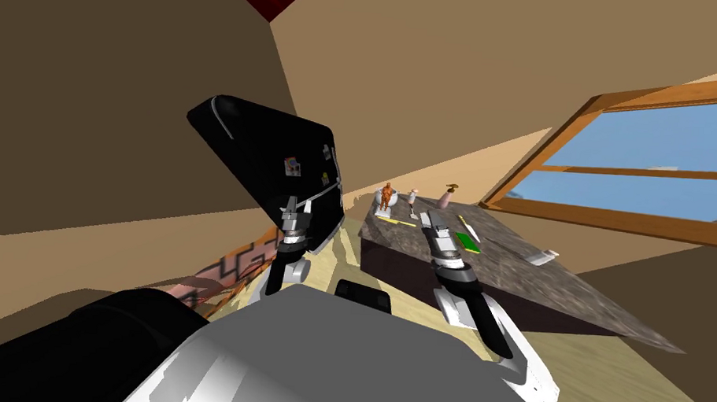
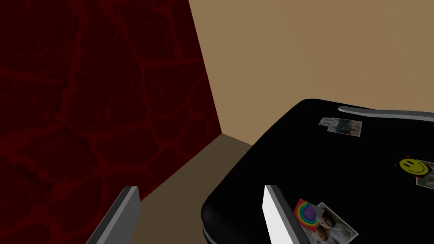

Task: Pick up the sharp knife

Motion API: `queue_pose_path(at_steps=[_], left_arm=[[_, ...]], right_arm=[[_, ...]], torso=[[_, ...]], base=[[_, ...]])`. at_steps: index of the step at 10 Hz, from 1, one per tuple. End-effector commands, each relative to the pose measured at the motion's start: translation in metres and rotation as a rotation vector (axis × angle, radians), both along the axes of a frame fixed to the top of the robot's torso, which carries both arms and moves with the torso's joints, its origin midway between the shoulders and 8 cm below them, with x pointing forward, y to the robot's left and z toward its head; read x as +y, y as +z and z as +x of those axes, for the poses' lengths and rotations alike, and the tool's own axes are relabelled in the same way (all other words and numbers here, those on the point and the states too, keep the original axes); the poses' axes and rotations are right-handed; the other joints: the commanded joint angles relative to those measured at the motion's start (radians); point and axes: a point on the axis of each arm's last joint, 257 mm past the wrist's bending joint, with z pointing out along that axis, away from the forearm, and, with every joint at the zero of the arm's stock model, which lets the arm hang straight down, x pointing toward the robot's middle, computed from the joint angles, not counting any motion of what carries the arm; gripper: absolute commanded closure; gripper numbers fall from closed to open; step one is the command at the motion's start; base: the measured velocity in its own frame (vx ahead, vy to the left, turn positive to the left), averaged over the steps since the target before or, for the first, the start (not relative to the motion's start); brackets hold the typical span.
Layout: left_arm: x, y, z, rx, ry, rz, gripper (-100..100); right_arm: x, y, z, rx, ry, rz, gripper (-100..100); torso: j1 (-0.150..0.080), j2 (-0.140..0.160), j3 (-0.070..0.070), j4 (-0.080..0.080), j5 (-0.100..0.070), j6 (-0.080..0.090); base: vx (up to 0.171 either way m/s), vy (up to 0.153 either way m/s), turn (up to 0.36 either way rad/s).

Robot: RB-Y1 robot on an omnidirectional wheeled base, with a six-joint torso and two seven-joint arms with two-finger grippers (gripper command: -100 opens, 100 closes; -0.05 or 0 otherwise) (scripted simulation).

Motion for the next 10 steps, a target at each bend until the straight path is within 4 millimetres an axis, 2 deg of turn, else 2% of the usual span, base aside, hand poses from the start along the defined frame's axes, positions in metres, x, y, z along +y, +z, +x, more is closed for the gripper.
queue_pose_path(at_steps=[1,4,5,6,7,9,10], left_arm=[[0.0,0.0,0.0,0.0,0.0,0.0,0],[0.0,0.0,0.0,0.0,0.0,0.0,0],[0.0,0.0,0.0,0.0,0.0,0.0,0],[0.0,0.0,0.0,0.0,0.0,0.0,0],[0.0,0.0,0.0,0.0,0.0,0.0,0],[0.0,0.0,0.0,0.0,0.0,0.0,0],[0.0,0.0,0.0,0.0,0.0,0.0,0]], right_arm=[[0.005,-0.011,0.003,0.009,0.024,-0.047,-100],[0.01,-0.025,0.005,0.025,0.058,-0.132,-100],[0.011,-0.037,0.008,0.037,0.072,-0.166,-100],[0.012,-0.039,0.007,0.041,0.081,-0.194,-100],[0.012,-0.053,0.01,0.055,0.093,-0.228,-100],[0.012,-0.055,0.009,0.06,0.104,-0.264,-100],[0.011,-0.071,0.011,0.079,0.118,-0.311,-100]], torso=[[0.0,0.0,0.0,0.0,0.0,0.0],[0.001,0.001,0.0,0.0,0.0,0.0],[0.0,0.0,0.0,0.0,0.0,0.0],[0.0,0.0,0.0,0.0,0.0,0.0],[0.0,0.0,0.0,0.0,0.0,0.0],[0.0,-0.001,0.0,0.0,0.0,0.0],[-0.002,-0.001,0.0,0.0,0.0,0.0]], base=[[-0.037,0.075,0.13],[-0.028,0.058,0.073],[-0.02,0.059,0.164],[-0.018,0.05,0.075],[-0.014,0.074,0.154],[-0.009,0.04,0.023],[-0.01,0.044,0.196]])
